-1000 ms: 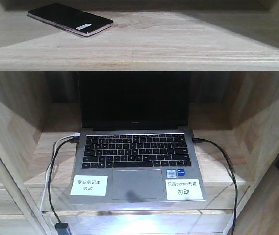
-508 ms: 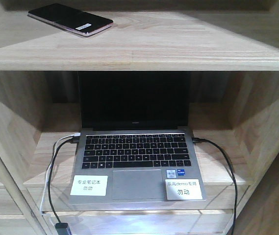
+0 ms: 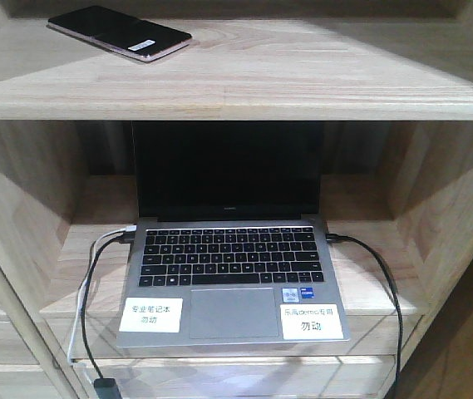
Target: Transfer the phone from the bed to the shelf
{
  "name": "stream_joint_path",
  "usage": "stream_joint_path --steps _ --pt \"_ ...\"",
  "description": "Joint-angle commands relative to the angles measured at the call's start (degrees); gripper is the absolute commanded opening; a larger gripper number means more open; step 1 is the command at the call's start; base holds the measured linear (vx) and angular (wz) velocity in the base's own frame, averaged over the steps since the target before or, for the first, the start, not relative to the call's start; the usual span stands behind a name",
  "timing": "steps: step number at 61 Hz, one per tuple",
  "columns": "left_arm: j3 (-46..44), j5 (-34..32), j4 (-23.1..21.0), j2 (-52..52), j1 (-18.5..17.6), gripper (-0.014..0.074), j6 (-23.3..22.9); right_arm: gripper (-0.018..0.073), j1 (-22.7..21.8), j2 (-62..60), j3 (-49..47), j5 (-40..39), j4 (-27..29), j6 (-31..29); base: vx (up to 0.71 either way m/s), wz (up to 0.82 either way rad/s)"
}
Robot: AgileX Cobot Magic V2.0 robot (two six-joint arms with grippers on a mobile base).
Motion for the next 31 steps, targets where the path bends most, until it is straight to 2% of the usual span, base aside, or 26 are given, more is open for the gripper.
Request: stream_joint_path --steps 1,4,14,31 --pt "-1.32 -4.12 -0.52 -0.63 -0.12 0.0001 -0.33 -0.0007 -0.44 -2.12 2.74 -7.82 -0.92 0.16 0.0 0.0" --pt "-1.32 -4.12 -0.52 -0.63 -0.12 0.0001 -0.33 -0.0007 -0.38 -1.78 4.17 -9.63 -0.92 0.16 0.0 0.0" --pt "-1.32 -4.17 -0.52 -0.62 -0.12 0.0001 -0.33 -0.0007 -0.43 -1.97 3.93 -7.81 -3.46 0.16 0.0 0.0" --pt "-1.32 -4.17 -0.52 -0.62 -0.12 0.0001 -0.33 -0.0007 -0.43 -1.97 3.93 -7.81 -3.46 0.16 0.0 0.0"
